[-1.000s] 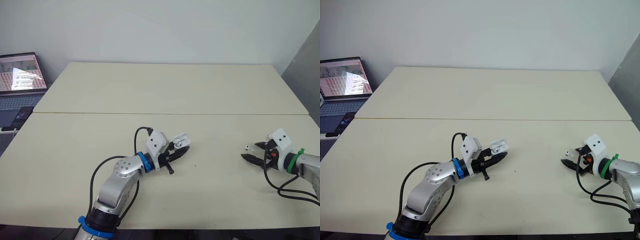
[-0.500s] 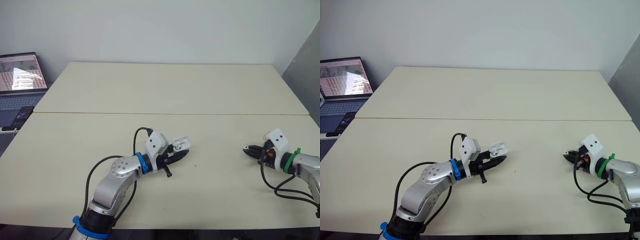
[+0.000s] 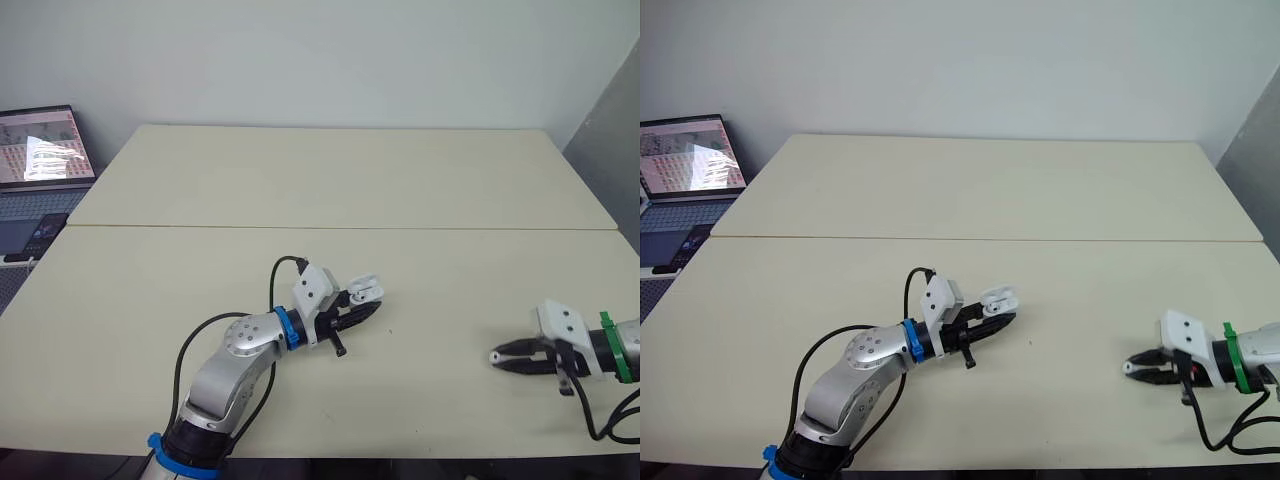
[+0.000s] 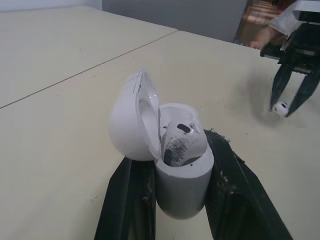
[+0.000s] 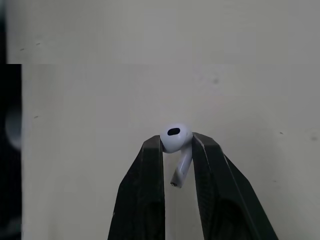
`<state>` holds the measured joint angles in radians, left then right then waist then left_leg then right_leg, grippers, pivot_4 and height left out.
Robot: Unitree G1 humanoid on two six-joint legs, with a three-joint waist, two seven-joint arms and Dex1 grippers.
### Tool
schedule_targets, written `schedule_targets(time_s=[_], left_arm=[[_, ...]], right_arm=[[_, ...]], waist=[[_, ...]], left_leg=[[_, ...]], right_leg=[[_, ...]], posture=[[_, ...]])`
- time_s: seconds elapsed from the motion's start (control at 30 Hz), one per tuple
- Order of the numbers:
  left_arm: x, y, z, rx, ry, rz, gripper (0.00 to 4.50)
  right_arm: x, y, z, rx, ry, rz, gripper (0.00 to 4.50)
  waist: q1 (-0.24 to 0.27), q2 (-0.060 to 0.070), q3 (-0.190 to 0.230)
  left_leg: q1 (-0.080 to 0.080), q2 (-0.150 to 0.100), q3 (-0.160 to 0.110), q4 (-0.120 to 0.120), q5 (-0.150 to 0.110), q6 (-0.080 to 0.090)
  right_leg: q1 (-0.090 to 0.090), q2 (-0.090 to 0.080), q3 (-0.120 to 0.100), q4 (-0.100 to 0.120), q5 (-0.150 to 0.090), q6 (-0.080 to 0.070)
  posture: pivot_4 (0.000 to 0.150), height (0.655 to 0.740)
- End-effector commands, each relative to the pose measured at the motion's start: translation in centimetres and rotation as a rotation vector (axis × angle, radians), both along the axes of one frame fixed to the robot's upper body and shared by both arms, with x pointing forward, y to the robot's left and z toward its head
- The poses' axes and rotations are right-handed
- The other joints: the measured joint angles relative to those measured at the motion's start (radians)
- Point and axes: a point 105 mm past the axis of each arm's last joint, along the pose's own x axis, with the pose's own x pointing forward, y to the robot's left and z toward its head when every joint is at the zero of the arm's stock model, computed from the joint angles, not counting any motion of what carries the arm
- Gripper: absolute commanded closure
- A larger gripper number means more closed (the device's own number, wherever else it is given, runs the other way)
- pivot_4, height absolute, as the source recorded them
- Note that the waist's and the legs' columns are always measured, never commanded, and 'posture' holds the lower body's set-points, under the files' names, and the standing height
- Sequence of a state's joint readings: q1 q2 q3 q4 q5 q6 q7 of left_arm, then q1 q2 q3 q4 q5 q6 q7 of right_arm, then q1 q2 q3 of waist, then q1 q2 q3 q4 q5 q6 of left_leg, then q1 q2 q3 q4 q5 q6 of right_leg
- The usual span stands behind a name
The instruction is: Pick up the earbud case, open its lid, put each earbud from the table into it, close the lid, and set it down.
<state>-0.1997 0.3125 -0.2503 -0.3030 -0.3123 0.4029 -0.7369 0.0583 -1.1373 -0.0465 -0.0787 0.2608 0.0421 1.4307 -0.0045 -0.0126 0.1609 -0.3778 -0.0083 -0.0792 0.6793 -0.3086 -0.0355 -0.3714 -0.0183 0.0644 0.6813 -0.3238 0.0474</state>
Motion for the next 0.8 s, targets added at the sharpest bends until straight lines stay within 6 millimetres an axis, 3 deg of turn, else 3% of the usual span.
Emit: schedule_targets(time_s=[0.03, 0.17, 0.43, 0.47, 0.57, 0.73, 0.8], left_arm=[[-0.4, -0.3, 1.2, -0.016, -0.058, -0.033, 3.68], [-0.4, -0.2, 1.2, -0.012, -0.061, -0.032, 3.68], [-0.3, -0.2, 1.2, -0.01, -0.064, -0.022, 3.68], [-0.3, -0.2, 1.2, -0.01, -0.065, -0.023, 3.68], [-0.3, -0.3, 1.2, -0.01, -0.066, -0.026, 3.68], [-0.2, -0.3, 1.1, -0.008, -0.066, -0.032, 3.68], [-0.2, -0.3, 1.1, -0.007, -0.066, -0.034, 3.68]], right_arm=[[-0.1, -0.7, 0.2, -0.11, -0.031, 0.165, 4.07], [0.1, -1.7, -0.4, -0.226, -0.042, 0.311, 4.07], [1.1, -2.4, -0.9, -0.275, -0.107, 0.406, 4.07], [1.1, -2.5, -0.9, -0.285, -0.106, 0.404, 3.51], [1.5, -2.9, -0.8, -0.306, -0.113, 0.34, 2.75], [1.4, -2.8, -0.2, -0.339, -0.088, 0.189, 0.99], [1.5, -3.0, 0.0, -0.4, -0.098, 0.134, 0.99]], waist=[[-0.001, 0.0, 0.0], [0.0, 0.0, 0.0], [0.001, 0.0, 0.0], [0.001, 0.0, 0.0], [0.002, 0.0, 0.0], [0.013, 0.0, 0.0], [0.014, 0.0, 0.0]], left_leg=[[0.0, 0.0, 0.0, 0.0, 0.0, 0.0], [0.0, 0.0, 0.0, 0.0, 0.0, 0.0], [0.0, 0.0, 0.0, 0.001, 0.0, 0.0], [0.0, 0.0, 0.0, 0.001, 0.0, 0.0], [0.0, 0.0, -0.001, 0.001, 0.0, 0.0], [0.0, 0.0, -0.002, 0.001, 0.0, 0.0], [-0.001, 0.0, -0.002, 0.001, 0.0, 0.0]], right_leg=[[0.0, 0.0, 0.0, 0.0, 0.0, 0.0], [0.0, 0.0, 0.0, 0.0, 0.0, 0.0], [0.0, -0.001, 0.001, 0.0, 0.0, 0.0], [0.0, -0.001, 0.002, 0.0, 0.0, 0.0], [0.001, -0.001, 0.002, 0.0, 0.0, 0.0], [0.001, -0.001, 0.002, 0.0, 0.0, 0.0], [0.001, -0.002, 0.001, -0.001, 0.0, 0.0]], posture=[[0.15, 0.74], [0.15, 0.74], [0.15, 0.74], [0.15, 0.74], [0.15, 0.74], [0.15, 0.74], [0.15, 0.74]])
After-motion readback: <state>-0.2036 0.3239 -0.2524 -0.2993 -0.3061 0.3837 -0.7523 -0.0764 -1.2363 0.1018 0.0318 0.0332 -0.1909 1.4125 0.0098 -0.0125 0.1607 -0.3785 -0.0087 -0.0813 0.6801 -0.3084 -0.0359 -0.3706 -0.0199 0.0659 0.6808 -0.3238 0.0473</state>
